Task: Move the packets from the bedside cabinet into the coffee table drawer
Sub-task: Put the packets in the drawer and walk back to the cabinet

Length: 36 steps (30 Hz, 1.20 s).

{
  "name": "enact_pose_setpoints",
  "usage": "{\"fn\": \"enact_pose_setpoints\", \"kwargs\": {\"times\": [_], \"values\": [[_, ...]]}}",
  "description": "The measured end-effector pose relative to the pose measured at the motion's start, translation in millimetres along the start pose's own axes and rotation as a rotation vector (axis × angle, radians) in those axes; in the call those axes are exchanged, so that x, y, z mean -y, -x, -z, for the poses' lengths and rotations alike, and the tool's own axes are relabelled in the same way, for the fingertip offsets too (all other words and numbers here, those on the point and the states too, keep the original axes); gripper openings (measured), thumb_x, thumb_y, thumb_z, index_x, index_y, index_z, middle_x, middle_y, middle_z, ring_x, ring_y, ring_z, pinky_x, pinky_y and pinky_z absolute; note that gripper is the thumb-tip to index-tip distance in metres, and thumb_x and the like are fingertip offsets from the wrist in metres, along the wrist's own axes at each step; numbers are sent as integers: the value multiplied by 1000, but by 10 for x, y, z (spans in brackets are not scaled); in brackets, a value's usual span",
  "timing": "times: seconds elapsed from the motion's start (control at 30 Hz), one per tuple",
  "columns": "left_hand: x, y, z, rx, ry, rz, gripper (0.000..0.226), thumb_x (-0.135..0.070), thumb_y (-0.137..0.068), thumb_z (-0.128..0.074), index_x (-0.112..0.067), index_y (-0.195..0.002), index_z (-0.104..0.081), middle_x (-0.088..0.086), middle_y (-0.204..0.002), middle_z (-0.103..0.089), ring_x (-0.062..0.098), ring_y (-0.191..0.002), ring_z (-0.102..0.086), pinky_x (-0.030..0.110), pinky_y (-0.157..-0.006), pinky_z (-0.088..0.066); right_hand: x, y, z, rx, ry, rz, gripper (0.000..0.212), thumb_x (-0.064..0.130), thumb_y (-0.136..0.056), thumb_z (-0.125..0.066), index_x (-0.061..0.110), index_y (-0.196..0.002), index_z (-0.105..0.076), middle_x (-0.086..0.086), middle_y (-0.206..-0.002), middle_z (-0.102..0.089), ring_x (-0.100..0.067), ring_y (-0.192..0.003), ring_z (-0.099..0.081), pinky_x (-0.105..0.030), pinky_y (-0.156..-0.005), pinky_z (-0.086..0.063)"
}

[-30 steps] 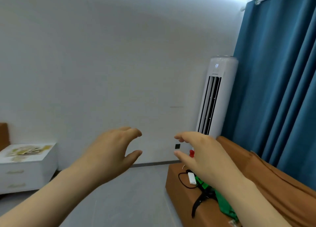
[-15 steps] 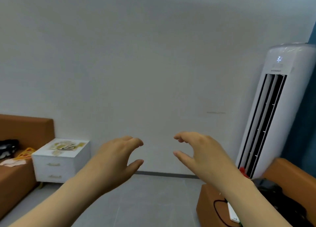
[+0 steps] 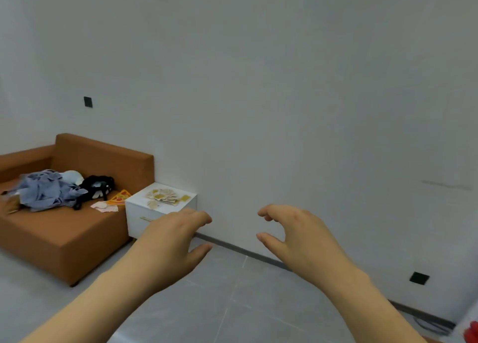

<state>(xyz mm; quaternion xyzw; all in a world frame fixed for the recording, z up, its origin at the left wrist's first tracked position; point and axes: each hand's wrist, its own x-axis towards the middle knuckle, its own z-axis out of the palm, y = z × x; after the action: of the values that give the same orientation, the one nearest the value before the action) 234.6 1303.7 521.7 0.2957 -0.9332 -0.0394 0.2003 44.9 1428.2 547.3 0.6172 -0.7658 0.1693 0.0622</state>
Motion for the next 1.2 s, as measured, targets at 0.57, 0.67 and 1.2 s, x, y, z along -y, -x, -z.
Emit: {"fn": "enact_pose_setpoints", "kwargs": {"times": [0.57, 0.67, 1.2], "values": [[2240, -1339, -950, 196, 3, 259, 42, -48, -90, -51, -32, -128, -46, -13, -120, -55, 5, -108, -53, 23, -91, -45, -39, -2596, -1694, 256, -88, 36, 40, 41, -92, -53, 31, -130, -49, 14, -127, -56, -4, -117, -50, -22, -96, -41], [2556, -1699, -1085, 205, -13, 289, 43, -47, -90, -52, -31, -129, -46, -13, -124, -54, 5, -111, -53, 21, -92, -44, -154, -3076, -1944, 265, -112, 46, 38, 40, -91, -54, 30, -128, -52, 13, -125, -58, -6, -116, -52, -23, -95, -43], [4146, -3421, -1801, 245, 15, 496, 41, -43, -89, -56, -28, -127, -51, -12, -123, -56, 5, -110, -55, 17, -89, -42, -703, -5633, -3158, 381, -195, 110, 40, 39, -89, -56, 30, -128, -53, 12, -123, -60, -6, -113, -54, -22, -92, -44]]}}
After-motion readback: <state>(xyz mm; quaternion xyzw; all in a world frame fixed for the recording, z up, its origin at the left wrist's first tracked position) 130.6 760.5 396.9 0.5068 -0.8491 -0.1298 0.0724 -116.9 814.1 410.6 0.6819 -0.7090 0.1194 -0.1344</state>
